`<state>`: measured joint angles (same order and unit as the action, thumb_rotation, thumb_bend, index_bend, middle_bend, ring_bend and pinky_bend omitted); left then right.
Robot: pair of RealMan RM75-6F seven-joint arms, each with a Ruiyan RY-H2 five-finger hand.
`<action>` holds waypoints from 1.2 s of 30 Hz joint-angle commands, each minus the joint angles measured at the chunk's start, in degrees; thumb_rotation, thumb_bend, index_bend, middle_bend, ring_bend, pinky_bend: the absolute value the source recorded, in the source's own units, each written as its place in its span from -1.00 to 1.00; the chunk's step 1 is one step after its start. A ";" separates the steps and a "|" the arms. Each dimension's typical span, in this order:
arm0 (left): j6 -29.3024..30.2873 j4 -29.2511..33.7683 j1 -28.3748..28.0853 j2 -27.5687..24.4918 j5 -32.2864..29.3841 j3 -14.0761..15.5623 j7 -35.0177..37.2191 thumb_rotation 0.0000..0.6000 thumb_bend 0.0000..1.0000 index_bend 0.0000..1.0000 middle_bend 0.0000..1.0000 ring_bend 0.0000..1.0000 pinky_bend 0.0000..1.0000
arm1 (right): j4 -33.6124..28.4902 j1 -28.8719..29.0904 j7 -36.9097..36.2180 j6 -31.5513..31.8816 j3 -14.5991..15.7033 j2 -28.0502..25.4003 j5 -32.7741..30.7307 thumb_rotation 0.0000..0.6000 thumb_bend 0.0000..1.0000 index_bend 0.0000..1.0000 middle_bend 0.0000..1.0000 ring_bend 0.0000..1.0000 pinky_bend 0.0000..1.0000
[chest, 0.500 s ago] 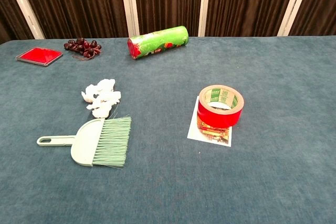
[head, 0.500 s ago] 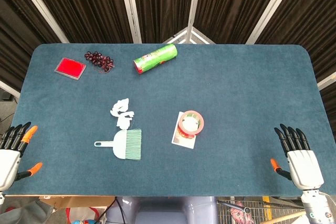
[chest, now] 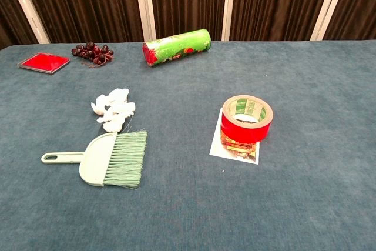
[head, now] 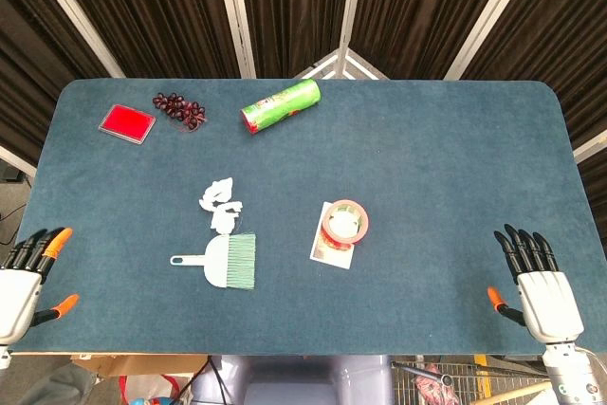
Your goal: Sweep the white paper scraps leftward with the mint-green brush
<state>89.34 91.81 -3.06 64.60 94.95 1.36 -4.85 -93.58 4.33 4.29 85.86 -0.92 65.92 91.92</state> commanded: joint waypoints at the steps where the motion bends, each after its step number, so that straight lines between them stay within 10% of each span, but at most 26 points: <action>1: -2.28 1.73 -1.29 0.47 -0.59 -0.53 -3.00 1.00 -0.83 -0.89 0.49 0.60 0.69 | -0.13 0.08 0.03 -0.32 0.06 -0.05 -0.20 1.00 -0.36 -1.00 -1.00 -1.00 -1.00; 4: -7.11 5.55 -3.06 0.71 -3.88 -1.10 -5.47 1.00 -0.66 -0.44 0.92 0.97 0.98 | -0.18 0.12 -0.15 -0.23 -0.01 -0.13 -0.11 1.00 -0.36 -1.00 -1.00 -1.00 -1.00; 9: -16.31 11.49 -7.57 3.17 -12.05 -3.43 -14.74 1.00 -0.41 -0.16 1.00 1.00 1.00 | -0.21 0.13 -0.52 -0.17 0.07 -0.21 0.10 1.00 -0.36 -1.00 -1.00 -1.00 -1.00; 21: -23.96 11.00 -17.71 19.07 -37.12 -9.46 -38.22 1.00 -0.31 -0.16 1.00 1.00 1.00 | -0.38 0.10 -1.99 -0.20 -0.08 -0.57 -0.34 1.00 -0.36 -1.00 -1.00 -1.00 -1.00; 36: -22.47 4.50 -24.22 30.64 -45.96 -11.06 -44.15 1.00 -0.17 -0.14 1.00 1.00 1.00 | -0.60 0.15 -3.62 -0.24 -0.14 -0.94 -0.45 1.00 -0.36 -1.00 -1.00 -1.00 -1.00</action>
<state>66.61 96.59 -26.93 94.84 49.25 -9.67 -48.72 -94.18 4.47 0.71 85.65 -1.04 64.98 91.49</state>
